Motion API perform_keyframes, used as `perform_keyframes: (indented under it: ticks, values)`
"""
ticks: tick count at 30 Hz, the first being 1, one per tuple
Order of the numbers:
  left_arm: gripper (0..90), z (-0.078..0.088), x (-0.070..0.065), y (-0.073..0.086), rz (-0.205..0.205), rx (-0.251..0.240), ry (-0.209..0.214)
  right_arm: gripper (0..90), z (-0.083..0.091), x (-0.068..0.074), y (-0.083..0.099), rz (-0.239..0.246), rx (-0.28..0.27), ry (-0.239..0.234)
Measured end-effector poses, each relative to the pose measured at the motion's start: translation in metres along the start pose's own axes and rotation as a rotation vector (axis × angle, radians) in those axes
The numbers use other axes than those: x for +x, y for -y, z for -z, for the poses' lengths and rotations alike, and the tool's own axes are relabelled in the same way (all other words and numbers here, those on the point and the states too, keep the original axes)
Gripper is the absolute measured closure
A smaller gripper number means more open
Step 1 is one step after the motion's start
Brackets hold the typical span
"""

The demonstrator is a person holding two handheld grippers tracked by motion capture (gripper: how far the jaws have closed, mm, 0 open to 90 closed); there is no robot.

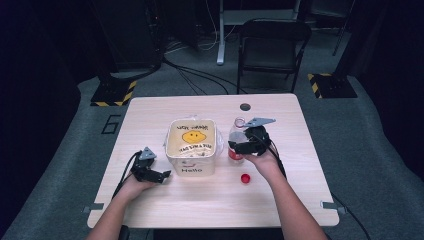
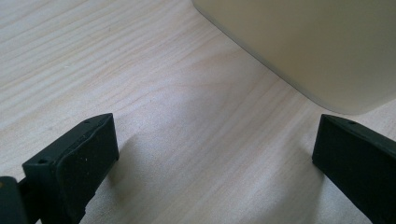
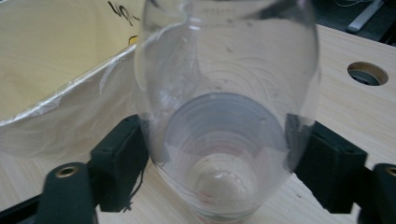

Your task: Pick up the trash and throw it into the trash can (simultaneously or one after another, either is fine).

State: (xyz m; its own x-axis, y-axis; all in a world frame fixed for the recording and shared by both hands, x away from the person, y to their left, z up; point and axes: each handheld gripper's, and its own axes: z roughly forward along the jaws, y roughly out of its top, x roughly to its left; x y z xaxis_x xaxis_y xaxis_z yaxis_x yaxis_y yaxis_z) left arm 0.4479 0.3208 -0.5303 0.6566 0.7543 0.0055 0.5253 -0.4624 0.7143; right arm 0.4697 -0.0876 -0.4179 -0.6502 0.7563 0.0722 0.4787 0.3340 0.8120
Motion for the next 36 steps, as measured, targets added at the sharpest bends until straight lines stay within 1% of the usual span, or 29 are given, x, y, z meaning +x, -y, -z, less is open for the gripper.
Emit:
perform_keyframes:
  ticks: [1, 2, 8, 15, 19, 22, 25, 29, 30, 32, 36]
  values:
    - [0.1, 0.000, 0.000, 0.000, 0.000, 0.000, 0.000, 24.5, 0.000, 0.000, 0.000, 0.000, 0.000, 0.000]
    - [0.2, 0.000, 0.001, 0.000, -0.011, 0.002, -0.003, 27.3, 0.001, 0.001, 0.000, 0.006, -0.001, -0.002]
    - [0.2, 0.000, 0.001, 0.000, -0.010, 0.002, -0.003, 27.9, 0.003, 0.003, 0.000, 0.025, 0.000, -0.006]
    - [0.2, 0.000, 0.001, 0.000, -0.014, -0.003, -0.005, 28.0, 0.005, 0.005, 0.000, 0.034, -0.001, -0.014]
    - [0.1, 0.000, 0.001, 0.000, -0.014, -0.001, -0.006, 28.0, 0.010, 0.006, -0.002, 0.040, -0.009, -0.011]
    - [0.2, 0.000, 0.001, 0.000, -0.015, -0.001, -0.006, 28.0, 0.016, 0.007, -0.005, 0.053, -0.007, -0.002]
    - [0.2, 0.000, 0.001, 0.000, -0.011, -0.003, -0.004, 28.1, 0.020, 0.007, -0.007, 0.050, -0.009, -0.002]
    - [0.1, 0.000, 0.001, 0.000, -0.014, -0.002, -0.005, 28.1, 0.025, 0.007, -0.009, 0.045, -0.016, -0.012]
    - [0.2, 0.000, 0.001, 0.000, -0.014, -0.003, -0.005, 28.1, 0.027, 0.007, -0.010, 0.044, -0.021, -0.024]
    - [0.2, 0.000, 0.001, 0.000, -0.015, -0.001, -0.006, 28.1, 0.028, 0.007, -0.011, 0.043, -0.023, -0.029]
    - [0.2, 0.000, 0.001, 0.000, -0.011, -0.002, -0.005, 28.1, 0.035, 0.010, -0.018, 0.063, -0.026, -0.031]
